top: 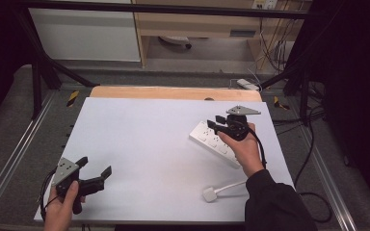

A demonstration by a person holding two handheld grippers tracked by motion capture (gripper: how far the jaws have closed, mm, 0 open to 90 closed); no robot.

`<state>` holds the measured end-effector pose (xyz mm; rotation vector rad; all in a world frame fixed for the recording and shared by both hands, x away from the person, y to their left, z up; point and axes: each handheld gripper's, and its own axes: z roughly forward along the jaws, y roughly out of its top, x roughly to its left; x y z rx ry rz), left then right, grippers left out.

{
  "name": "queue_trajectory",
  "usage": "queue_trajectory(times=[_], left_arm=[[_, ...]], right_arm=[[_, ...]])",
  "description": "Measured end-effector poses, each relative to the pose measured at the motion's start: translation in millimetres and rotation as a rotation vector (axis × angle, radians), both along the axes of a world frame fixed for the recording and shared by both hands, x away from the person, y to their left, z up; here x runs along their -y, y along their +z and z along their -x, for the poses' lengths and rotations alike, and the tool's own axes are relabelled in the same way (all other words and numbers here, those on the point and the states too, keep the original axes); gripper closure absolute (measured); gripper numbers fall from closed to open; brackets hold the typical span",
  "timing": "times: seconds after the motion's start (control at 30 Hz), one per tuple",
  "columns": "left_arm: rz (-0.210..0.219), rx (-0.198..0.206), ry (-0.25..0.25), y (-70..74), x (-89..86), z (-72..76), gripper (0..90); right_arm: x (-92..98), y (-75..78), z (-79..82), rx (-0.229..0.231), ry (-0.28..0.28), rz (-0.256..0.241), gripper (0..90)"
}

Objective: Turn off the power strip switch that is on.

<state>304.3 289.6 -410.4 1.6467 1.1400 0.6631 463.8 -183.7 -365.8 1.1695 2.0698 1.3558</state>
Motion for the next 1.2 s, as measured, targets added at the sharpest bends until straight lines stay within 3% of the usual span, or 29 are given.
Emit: queue_trajectory(times=[0.27,0.57,1.2], left_arm=[[-0.001,-0.001,0.002,-0.1,0.2,0.1,5.4],[-0.002,0.0,0.004,-0.3,0.3,0.0,5.4],[-0.003,-0.002,0.009,-0.6,0.6,0.3,5.4]], right_arm=[[9.3,8.7,4.8,-0.011,-0.024,-0.011,26.1],[19.8,17.8,11.4,0.004,-0.062,-0.034,8.0],[54.4,26.1,33.8,0.08,-0.067,-0.084,3.3]])
